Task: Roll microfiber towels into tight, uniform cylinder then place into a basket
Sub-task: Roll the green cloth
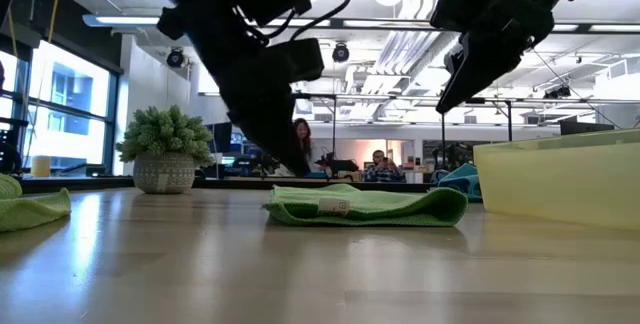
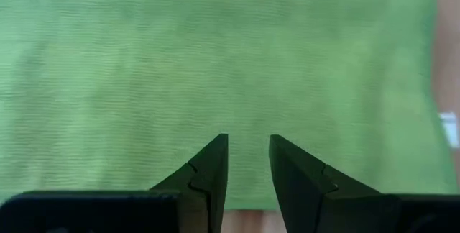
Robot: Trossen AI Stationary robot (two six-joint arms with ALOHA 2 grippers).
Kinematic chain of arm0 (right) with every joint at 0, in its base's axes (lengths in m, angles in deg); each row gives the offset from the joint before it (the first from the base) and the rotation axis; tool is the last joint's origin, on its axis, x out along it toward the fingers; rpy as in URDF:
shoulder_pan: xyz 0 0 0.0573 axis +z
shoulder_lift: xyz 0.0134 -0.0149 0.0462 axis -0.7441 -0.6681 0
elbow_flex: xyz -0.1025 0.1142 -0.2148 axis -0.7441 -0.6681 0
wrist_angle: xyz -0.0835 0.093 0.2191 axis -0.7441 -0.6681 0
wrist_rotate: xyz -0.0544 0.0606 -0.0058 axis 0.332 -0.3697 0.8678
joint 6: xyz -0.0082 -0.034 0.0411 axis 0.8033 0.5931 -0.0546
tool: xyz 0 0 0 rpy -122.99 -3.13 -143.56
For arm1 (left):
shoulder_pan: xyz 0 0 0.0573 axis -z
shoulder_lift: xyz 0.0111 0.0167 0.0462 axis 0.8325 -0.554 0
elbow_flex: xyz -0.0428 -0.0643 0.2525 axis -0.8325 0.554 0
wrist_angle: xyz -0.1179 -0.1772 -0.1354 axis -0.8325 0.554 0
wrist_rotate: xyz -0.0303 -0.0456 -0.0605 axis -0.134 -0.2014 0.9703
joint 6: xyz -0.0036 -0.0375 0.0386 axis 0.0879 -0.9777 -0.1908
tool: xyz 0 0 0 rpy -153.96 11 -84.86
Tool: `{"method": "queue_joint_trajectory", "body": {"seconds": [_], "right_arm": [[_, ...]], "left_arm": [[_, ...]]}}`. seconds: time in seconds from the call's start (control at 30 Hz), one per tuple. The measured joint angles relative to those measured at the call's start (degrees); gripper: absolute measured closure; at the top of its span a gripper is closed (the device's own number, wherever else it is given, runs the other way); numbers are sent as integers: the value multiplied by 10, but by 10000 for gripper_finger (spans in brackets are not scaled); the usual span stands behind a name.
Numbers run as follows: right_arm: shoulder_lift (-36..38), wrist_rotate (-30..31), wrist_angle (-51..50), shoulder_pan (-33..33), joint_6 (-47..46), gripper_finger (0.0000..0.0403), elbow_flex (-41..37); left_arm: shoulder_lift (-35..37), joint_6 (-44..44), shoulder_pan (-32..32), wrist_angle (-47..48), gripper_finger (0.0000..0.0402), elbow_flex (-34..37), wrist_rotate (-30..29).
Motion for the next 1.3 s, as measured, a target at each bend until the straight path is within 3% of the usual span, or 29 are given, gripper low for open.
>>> {"method": "queue_joint_trajectory", "body": {"seconds": [0.3,0.7,0.97,1.3], "right_arm": [[0,0,0,0,0,261,0],[0,0,1,0,0,261,0],[0,0,1,0,0,261,0],[0,0,12,0,0,261,0]], "left_arm": [[-33,-55,-12,-22,310,0,18],[-84,7,-33,-129,310,0,13],[-90,14,-77,-137,310,0,-38],[-36,3,-74,-144,310,-15,69]]}}
